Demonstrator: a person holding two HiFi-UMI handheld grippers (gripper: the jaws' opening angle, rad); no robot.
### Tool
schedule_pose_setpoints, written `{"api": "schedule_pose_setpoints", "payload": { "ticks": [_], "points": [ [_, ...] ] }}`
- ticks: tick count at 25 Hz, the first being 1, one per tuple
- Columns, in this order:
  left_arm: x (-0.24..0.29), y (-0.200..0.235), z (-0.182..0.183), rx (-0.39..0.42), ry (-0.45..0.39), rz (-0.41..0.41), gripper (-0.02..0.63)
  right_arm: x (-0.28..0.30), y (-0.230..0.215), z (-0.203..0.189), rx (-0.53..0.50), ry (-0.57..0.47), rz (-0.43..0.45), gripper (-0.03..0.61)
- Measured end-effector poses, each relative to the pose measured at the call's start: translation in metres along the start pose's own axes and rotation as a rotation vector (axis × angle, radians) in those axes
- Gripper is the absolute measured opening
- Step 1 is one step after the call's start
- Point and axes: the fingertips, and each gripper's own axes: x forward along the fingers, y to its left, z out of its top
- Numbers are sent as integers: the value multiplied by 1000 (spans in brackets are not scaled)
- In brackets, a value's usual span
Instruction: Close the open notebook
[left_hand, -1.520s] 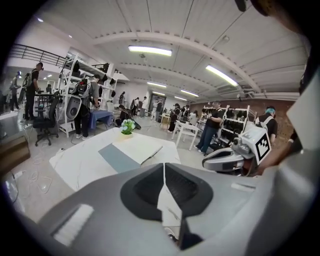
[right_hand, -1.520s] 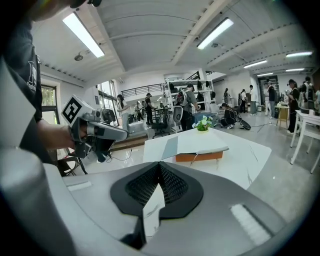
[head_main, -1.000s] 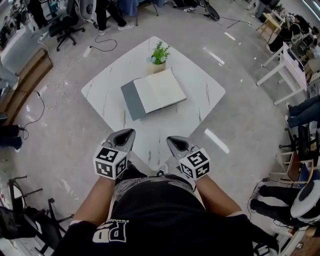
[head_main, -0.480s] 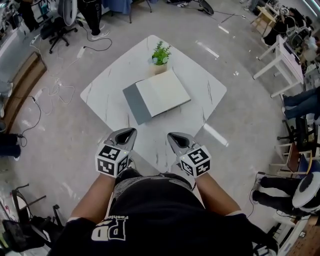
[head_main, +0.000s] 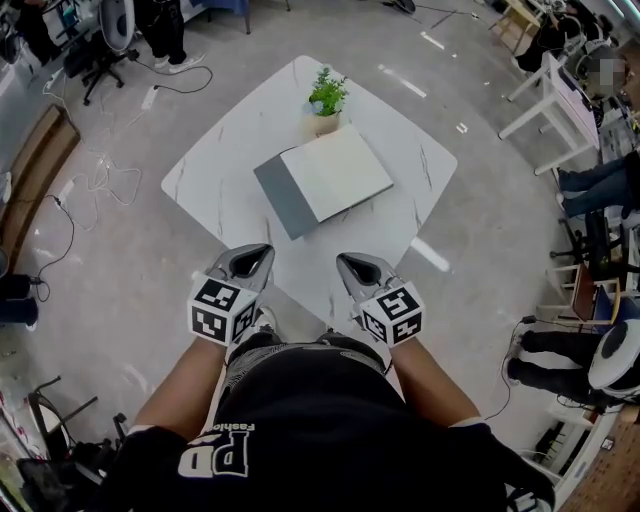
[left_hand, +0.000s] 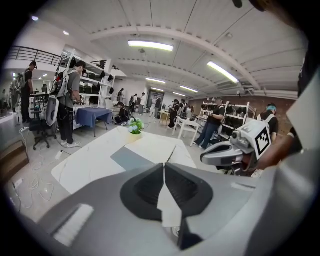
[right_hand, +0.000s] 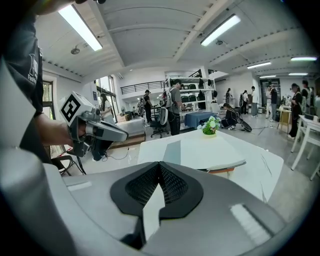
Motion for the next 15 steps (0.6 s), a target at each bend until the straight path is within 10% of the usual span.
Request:
{"api": "schedule_pose_setpoints", "payload": {
  "ticks": [15],
  "points": [
    [-10,8,-1,-11,-20,-7,66,10,11,-1,-23,19,-7,0]
  ]
}}
